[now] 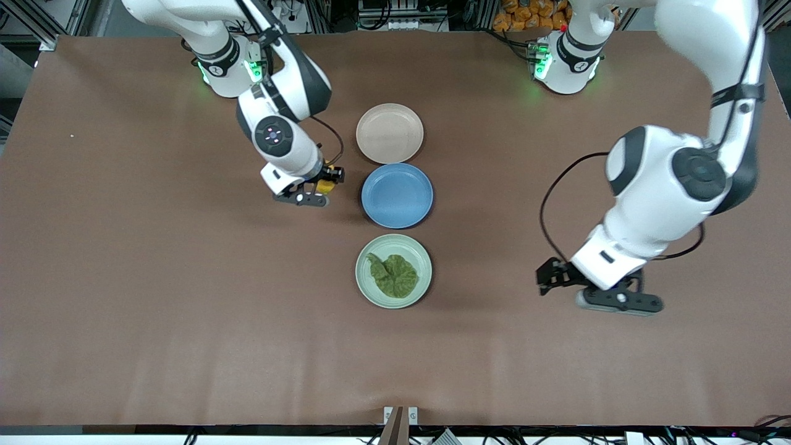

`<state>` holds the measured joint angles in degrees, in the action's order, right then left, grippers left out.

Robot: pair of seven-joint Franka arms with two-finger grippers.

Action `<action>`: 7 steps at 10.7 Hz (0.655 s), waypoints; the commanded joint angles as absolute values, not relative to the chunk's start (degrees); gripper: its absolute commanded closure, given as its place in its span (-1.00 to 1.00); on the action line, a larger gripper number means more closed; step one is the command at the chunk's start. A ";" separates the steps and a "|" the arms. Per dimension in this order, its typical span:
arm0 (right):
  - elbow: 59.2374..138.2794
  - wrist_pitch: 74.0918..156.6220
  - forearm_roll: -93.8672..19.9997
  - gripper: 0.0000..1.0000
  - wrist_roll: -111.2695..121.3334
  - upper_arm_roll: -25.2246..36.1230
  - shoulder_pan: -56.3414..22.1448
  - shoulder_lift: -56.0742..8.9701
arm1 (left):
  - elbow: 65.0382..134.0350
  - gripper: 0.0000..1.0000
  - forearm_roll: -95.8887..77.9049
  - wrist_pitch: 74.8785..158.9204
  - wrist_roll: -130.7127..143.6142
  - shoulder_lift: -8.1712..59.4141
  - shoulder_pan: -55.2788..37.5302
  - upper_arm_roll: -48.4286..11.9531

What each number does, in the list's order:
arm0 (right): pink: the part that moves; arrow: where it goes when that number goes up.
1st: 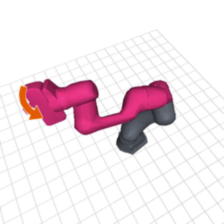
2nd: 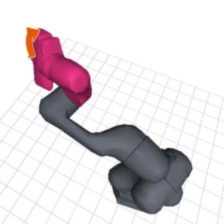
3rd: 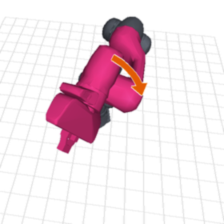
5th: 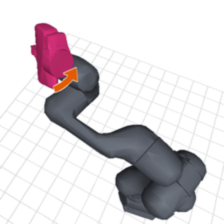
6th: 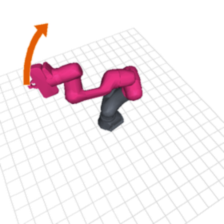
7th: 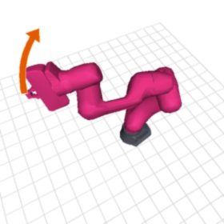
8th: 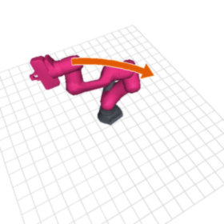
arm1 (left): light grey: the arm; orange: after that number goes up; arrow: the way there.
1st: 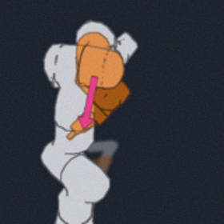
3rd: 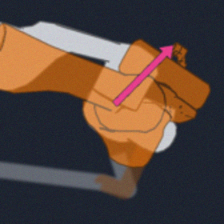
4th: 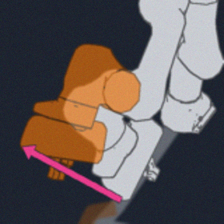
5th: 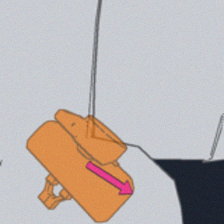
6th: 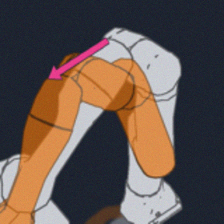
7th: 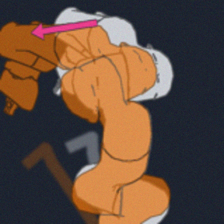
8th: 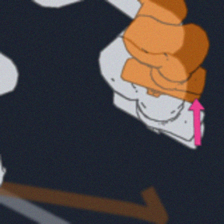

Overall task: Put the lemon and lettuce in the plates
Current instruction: 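Carry the lemon onto the cream plate with the right gripper while left retracts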

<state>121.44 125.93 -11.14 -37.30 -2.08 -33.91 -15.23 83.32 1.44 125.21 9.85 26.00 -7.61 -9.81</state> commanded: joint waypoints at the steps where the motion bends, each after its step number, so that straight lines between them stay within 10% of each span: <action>1: 123.49 126.74 -12.30 1.00 -44.80 -1.76 -39.45 -14.41 | 84.73 -1.00 2.72 117.36 9.23 21.11 -5.63 -10.28; 7: 123.40 135.94 -20.04 1.00 -52.98 -1.67 -50.78 -18.79 | 84.55 -1.00 2.99 105.83 9.23 14.86 -0.98 -9.93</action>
